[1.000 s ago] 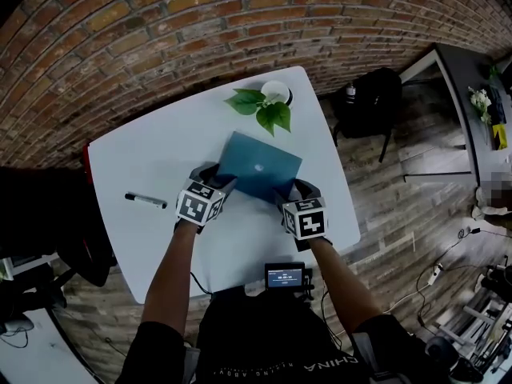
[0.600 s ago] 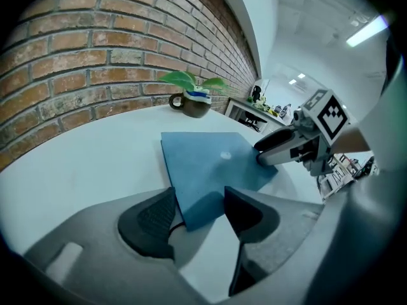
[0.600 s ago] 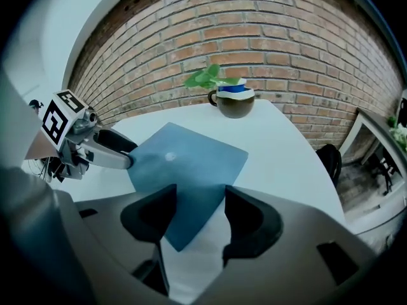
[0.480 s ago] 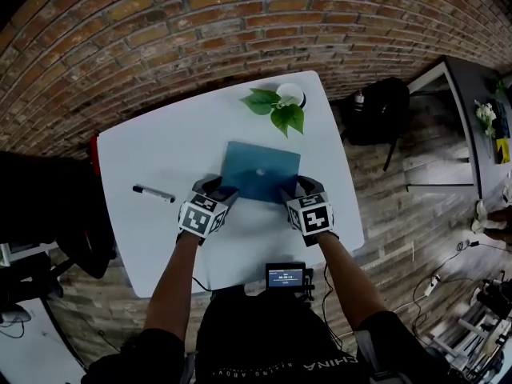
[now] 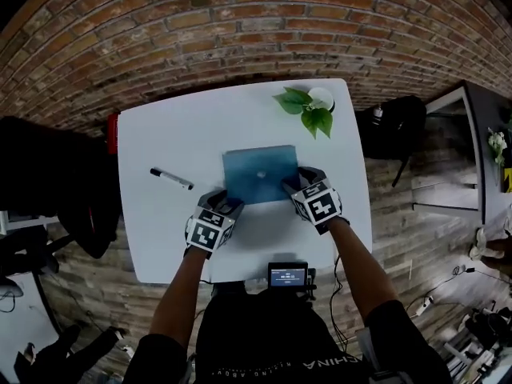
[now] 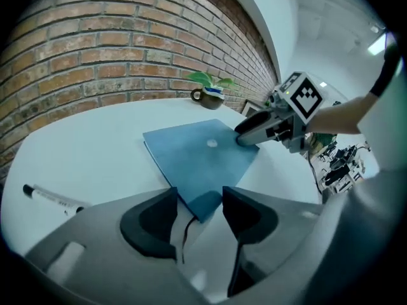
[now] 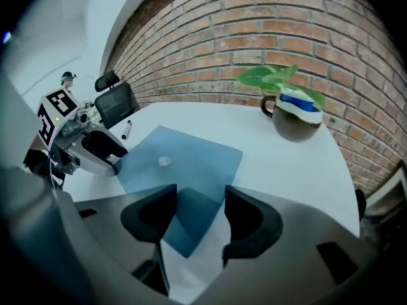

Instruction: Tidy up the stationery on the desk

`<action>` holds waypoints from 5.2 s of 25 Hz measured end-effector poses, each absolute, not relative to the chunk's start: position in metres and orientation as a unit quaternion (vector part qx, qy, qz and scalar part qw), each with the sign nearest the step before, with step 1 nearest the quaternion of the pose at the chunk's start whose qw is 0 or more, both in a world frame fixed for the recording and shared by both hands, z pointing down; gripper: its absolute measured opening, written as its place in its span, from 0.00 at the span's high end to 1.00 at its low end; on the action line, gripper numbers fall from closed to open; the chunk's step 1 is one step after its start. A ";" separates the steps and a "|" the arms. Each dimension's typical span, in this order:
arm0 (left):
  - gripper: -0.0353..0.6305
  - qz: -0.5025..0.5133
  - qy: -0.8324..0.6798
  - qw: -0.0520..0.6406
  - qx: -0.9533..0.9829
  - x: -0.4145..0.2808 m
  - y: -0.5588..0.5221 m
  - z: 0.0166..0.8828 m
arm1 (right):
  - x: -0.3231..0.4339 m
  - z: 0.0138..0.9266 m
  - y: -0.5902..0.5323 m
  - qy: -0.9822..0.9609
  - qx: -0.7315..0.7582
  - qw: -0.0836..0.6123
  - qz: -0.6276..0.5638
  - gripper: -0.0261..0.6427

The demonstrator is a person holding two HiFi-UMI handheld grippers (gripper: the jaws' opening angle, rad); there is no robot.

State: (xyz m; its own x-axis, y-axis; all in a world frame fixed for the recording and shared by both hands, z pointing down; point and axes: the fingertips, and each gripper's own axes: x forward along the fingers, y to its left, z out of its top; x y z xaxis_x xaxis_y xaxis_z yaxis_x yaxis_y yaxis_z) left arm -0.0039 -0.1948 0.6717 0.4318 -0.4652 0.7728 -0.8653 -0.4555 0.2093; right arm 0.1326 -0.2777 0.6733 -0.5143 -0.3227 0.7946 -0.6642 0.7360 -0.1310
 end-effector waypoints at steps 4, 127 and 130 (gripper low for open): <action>0.62 0.326 -0.429 0.316 0.781 -0.016 -0.174 0.673 | 0.108 0.674 -0.283 -0.858 0.243 0.412 0.185 0.60; 0.68 0.361 -0.439 0.305 0.764 -0.071 -0.137 0.674 | 0.025 0.677 -0.194 -0.827 0.324 0.334 0.316 0.72; 0.68 0.359 -0.443 0.302 0.763 -0.069 -0.138 0.674 | 0.027 0.675 -0.195 -0.827 0.327 0.333 0.315 0.74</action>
